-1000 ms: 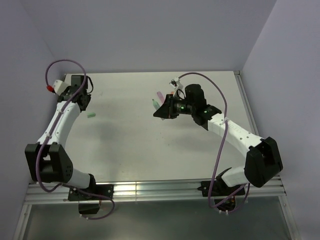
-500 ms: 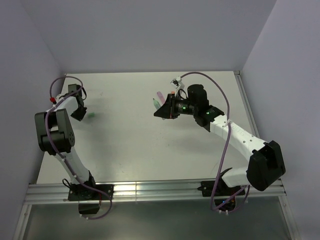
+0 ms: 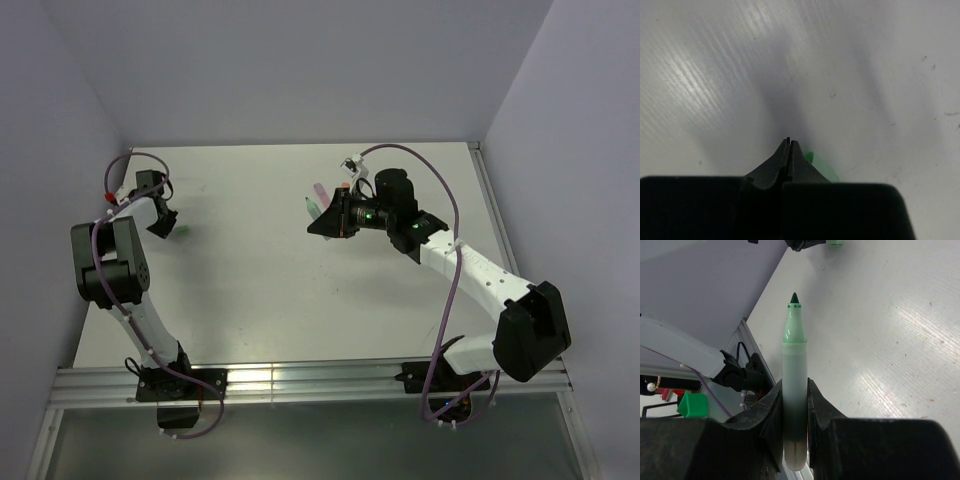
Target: Insert the pens into the pen caps
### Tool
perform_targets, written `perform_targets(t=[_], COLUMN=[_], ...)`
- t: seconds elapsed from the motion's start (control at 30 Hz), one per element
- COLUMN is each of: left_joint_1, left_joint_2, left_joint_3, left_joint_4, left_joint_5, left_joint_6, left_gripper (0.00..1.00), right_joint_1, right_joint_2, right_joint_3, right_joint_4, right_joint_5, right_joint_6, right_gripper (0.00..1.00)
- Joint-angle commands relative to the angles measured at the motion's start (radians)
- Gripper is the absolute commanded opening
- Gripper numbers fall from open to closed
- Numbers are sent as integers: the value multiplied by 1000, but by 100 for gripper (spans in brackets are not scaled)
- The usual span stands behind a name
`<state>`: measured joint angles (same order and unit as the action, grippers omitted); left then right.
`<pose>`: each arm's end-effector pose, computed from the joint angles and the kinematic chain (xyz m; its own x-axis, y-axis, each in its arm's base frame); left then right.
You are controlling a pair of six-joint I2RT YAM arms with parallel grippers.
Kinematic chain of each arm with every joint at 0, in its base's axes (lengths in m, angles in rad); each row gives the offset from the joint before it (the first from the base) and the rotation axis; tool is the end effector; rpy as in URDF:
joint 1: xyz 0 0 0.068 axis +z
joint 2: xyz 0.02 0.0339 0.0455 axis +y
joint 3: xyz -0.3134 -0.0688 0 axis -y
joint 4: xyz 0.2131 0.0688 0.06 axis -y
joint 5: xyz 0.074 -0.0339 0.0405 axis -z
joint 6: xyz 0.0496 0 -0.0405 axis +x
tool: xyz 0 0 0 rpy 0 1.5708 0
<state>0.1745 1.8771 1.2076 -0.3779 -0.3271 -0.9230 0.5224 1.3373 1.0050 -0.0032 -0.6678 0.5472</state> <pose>0.3708 0.0815 0.2223 -0.2575 -0.8122 -0.5235 -0.8748 0.4260 -0.2306 0.2231 0.1639 0.3684 -0.7112 0.0619 -0.7003 -0.6189 0.4174 0.6654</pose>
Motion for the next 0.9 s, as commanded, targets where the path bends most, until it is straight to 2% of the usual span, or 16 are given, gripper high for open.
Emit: perform_targets(t=[0.0,0.3,0.7,0.87], left_joint_1=[3,3,-13,-35], left_joint_2=[-21,-47,-174,-177], left_joint_3=[-34,-106,-247,-247], left_joint_4=[97,183,244,261], left_joint_5=[46,106,166,171], left_joint_6=[27,-8,-92,-80], left_gripper=[0,0,0,0], right_joint_1=[-9,-9,-9,-10], right_joint_2=[-41,-40,-38,-36], right_joint_3=[-9,-11,-11,-9], right_joint_4=[37,35,34,29], right_joint_5=[-13,-12,-12,-6], right_joint_6=[-16,-20,-21,-27], right_gripper=[0,0,0,0])
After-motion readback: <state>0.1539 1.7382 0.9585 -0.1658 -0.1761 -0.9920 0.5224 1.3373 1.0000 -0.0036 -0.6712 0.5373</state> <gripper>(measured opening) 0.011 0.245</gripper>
